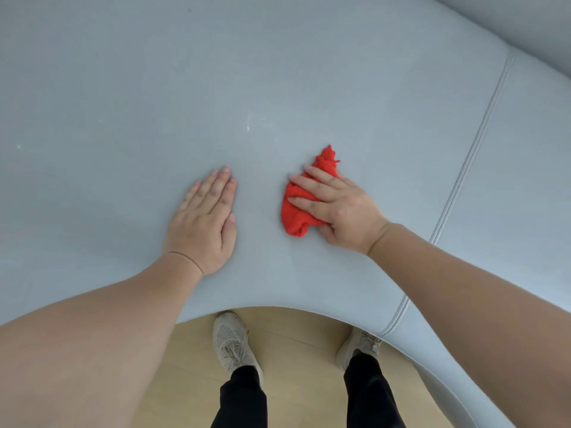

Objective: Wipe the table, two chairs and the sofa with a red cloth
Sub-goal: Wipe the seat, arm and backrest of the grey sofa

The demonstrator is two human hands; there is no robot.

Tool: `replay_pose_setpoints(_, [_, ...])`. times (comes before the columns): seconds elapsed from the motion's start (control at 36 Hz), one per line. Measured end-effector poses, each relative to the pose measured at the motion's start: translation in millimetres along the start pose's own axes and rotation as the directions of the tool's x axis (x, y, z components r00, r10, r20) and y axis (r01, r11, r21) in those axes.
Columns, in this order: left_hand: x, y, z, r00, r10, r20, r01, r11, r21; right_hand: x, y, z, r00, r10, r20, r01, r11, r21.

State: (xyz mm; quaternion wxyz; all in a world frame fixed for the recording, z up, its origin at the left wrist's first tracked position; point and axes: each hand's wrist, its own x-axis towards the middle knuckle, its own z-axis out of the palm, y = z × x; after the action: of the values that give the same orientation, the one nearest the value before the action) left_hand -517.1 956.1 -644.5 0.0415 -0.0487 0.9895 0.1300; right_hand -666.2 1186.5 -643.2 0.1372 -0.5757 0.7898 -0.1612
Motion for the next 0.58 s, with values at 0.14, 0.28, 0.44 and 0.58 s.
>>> replay_pose_setpoints(0.14, [-0.5, -2.2, 3.3, 0.999, 0.025, -0.029, -0.025, 0.999, -0.02, 19.5, 26.6, -14.7, 1.0, -0.008, -0.019, 0.007, 0.999, -0.042])
replay_pose_setpoints(0.28, [-0.5, -3.7, 5.7, 0.999, 0.034, -0.036, -0.035, 0.999, -0.027, 40.8, 71.4, -33.6, 1.0, 0.007, -0.022, -0.009, 0.998, -0.069])
replay_pose_setpoints(0.44, [-0.3, -5.5, 7.0, 0.998, 0.047, -0.038, -0.048, 0.998, -0.028, 58.5, 121.0, -55.9, 0.996, 0.034, -0.08, -0.044, 0.991, -0.126])
replay_pose_setpoints(0.58, [-1.1, -8.6, 10.1, 0.998, 0.052, -0.034, -0.052, 0.998, -0.023, 68.6, 146.5, -62.8, 0.989, 0.059, -0.134, -0.072, 0.992, -0.099])
